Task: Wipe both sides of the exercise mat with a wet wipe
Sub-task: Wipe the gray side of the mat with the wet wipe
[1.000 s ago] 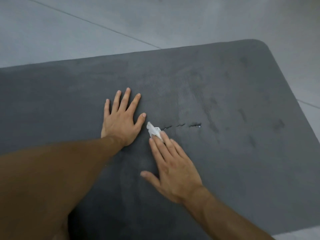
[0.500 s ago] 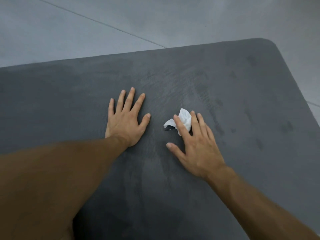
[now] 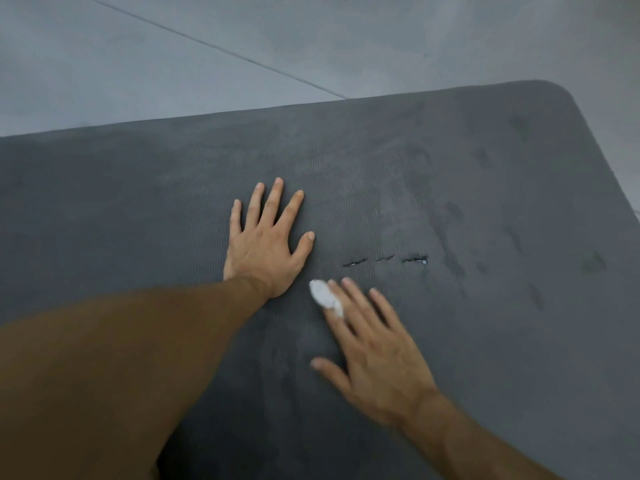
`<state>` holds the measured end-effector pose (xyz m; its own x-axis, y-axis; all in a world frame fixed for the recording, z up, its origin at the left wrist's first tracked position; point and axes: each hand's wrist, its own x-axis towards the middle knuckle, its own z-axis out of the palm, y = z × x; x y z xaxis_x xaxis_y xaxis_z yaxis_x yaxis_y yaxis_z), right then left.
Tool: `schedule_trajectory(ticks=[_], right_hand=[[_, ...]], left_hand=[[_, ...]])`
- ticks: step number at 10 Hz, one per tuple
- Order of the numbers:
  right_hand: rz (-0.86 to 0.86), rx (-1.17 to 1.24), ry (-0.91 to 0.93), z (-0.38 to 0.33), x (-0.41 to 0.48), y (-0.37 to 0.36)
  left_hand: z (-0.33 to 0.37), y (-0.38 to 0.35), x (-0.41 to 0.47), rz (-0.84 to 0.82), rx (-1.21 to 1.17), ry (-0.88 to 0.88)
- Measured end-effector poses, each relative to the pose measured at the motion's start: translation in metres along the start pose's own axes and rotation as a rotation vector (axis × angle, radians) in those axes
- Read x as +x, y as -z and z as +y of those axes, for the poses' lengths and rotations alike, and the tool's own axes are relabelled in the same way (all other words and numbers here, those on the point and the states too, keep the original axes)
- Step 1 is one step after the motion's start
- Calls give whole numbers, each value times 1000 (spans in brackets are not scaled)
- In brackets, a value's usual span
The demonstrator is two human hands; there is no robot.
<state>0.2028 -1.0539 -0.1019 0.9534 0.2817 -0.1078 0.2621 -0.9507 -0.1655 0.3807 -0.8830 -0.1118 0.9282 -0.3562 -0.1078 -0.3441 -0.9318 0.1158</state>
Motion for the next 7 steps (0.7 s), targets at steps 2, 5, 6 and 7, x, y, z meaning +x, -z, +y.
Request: schedule_trajectory(ticks=[2, 5, 6, 7], right_hand=[[94, -91, -475, 107, 16, 17], [46, 132, -314, 32, 12, 12], [-12, 132, -102, -20, -10, 1], [-27, 47, 61, -42, -34, -9]], left_hand=[[0, 1, 0, -14, 3, -12], [1, 0, 1, -7, 12, -4], [0, 0, 0, -9, 12, -4], [-1, 1, 1, -14, 9, -13]])
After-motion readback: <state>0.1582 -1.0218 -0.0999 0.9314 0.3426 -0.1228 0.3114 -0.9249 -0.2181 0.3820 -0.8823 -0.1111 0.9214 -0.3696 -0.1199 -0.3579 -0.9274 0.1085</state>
